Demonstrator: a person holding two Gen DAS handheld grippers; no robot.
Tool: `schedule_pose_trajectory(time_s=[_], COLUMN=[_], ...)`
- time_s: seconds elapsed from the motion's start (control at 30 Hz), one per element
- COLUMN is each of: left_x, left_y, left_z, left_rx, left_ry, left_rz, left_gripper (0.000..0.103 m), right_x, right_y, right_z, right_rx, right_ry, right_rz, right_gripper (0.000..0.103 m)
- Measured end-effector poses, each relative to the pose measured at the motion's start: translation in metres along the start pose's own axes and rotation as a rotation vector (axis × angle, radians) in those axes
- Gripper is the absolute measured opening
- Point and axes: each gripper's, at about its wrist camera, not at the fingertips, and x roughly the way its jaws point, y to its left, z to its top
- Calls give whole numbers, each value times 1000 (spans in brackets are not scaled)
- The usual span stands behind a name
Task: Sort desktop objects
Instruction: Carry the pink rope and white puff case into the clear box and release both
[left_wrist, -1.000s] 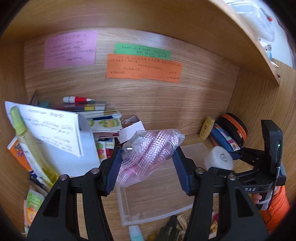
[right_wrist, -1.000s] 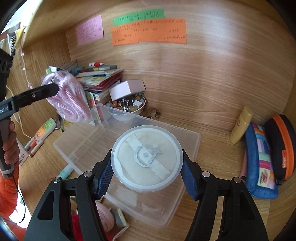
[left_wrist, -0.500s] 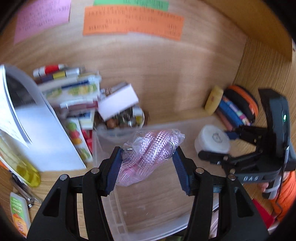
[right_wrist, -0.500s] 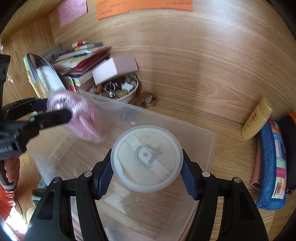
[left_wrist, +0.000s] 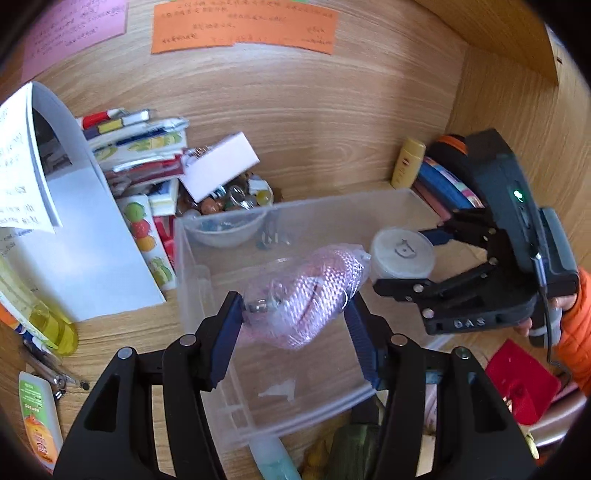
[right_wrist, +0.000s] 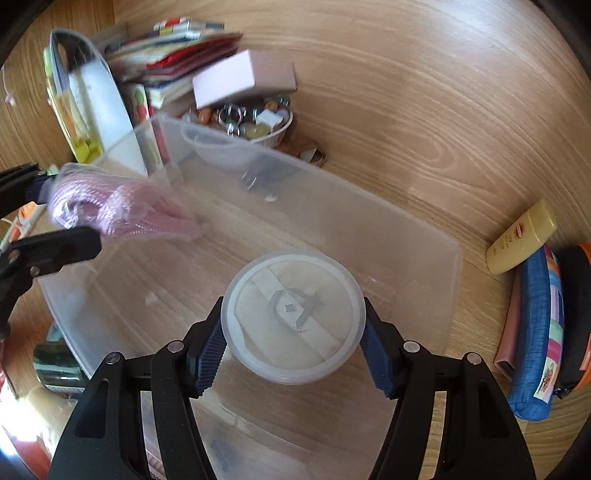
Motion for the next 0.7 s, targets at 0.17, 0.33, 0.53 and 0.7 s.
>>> schedule_pose_trajectory(time_s=[0.17, 0.33, 0.53, 0.7], left_x=[5, 9, 0, -11], left_y=[0, 1, -8, -6], left_z=[-4, -9, -11, -11], left_rx=[11, 8, 37, 29], left_ry=[37, 64, 33, 9], left_rz=[-38, -56, -40, -16], left_gripper=[56, 59, 74, 74], right_x=[5, 6, 3, -10], right_y=[1, 0, -3, -9], right_z=[4, 5, 2, -2], right_rx=[-4, -1, 13, 29], right_ry=[44, 65, 59, 35], right_rz=[-19, -25, -52, -38], right_gripper=[62, 63, 70, 71])
